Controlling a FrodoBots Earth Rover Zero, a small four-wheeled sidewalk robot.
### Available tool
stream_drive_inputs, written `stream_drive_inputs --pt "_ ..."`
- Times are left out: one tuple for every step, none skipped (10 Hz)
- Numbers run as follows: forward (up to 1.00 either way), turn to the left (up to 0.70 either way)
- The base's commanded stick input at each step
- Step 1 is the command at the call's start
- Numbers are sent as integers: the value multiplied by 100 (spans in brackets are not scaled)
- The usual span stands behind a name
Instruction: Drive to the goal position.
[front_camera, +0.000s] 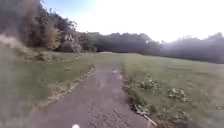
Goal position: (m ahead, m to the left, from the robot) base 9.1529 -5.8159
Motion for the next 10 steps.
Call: stream_drive_inputs --pt "100 0" --pt "100 1" --pt "100 19" --pt "100 37" --pt "100 40" --pt "100 40" --pt "100 27" --pt "100 8" --pt "100 0" --pt "100 0"
